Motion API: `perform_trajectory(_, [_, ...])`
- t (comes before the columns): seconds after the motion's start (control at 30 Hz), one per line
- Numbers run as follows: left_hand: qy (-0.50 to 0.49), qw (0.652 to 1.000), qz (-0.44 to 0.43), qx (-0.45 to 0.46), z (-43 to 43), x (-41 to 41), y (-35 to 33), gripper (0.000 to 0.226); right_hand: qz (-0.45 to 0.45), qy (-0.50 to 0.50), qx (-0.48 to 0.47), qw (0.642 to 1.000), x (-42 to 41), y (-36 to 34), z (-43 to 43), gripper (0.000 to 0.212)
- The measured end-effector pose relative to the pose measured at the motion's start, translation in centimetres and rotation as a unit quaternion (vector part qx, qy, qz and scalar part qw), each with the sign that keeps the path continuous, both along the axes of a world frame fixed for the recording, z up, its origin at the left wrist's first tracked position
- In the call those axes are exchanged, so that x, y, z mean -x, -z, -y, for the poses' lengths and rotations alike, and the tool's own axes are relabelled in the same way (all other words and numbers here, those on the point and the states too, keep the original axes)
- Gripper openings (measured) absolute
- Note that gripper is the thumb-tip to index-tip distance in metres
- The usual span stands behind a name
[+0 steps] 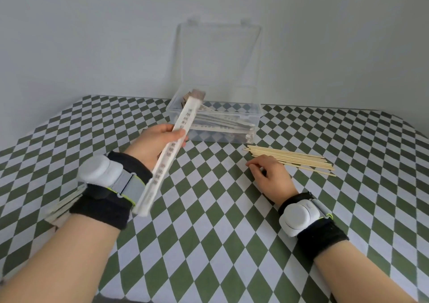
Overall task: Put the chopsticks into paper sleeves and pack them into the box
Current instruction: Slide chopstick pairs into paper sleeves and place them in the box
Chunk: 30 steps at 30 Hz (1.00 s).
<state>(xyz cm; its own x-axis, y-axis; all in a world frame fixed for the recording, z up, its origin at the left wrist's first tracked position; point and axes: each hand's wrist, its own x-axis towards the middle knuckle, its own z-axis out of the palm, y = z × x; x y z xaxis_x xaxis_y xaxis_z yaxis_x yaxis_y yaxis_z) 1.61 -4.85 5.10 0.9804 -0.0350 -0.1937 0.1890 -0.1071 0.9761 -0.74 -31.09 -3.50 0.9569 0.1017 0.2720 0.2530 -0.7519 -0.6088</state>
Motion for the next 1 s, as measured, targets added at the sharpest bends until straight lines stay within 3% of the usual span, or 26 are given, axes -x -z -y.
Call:
perform_trajectory(0.07, [-0.025, 0.978, -0.030, 0.203, 1.5, -0.6, 1.1, 0.010, -0.016, -0.019, -0.014, 1.000, 0.2, -0.3, -0.1, 0.022])
perform_trajectory(0.1, [-0.048, 0.966, -0.040, 0.251, 2.4, -0.9, 2.0, 0.009, -0.024, -0.031, -0.021, 0.999, 0.3, -0.4, -0.1, 0.022])
perform_trajectory(0.3, [-0.175, 0.906, -0.043, 0.383, 7.1, -1.1, 6.3, 0.011, -0.055, -0.067, -0.042, 0.995, 0.7, -0.9, -0.3, 0.028])
perform_trajectory(0.5, [-0.175, 0.854, 0.015, 0.489, 7.8, -1.2, 7.8, 0.013, -0.044, -0.139, 0.008, 0.989, 0.7, -0.6, -0.1, 0.028])
perform_trajectory(0.67, [-0.157, 0.849, 0.028, 0.504, 7.7, -1.4, 7.9, 0.008, -0.024, -0.173, 0.014, 0.985, 0.7, -0.2, -0.2, 0.038])
perform_trajectory(0.83, [-0.158, 0.847, 0.034, 0.507, 7.8, -1.4, 7.9, 0.007, -0.018, -0.190, 0.015, 0.981, 0.7, 0.1, -0.2, 0.013])
perform_trajectory(0.9, [-0.147, 0.857, 0.031, 0.494, 7.8, -1.5, 7.9, 0.006, -0.002, -0.165, 0.015, 0.986, 0.5, 0.3, -0.1, 0.008])
perform_trajectory(1.0, [-0.085, 0.891, 0.012, 0.446, 8.2, -1.2, 7.8, 0.008, 0.056, -0.050, -0.014, 0.997, 0.4, 0.3, 0.0, 0.009])
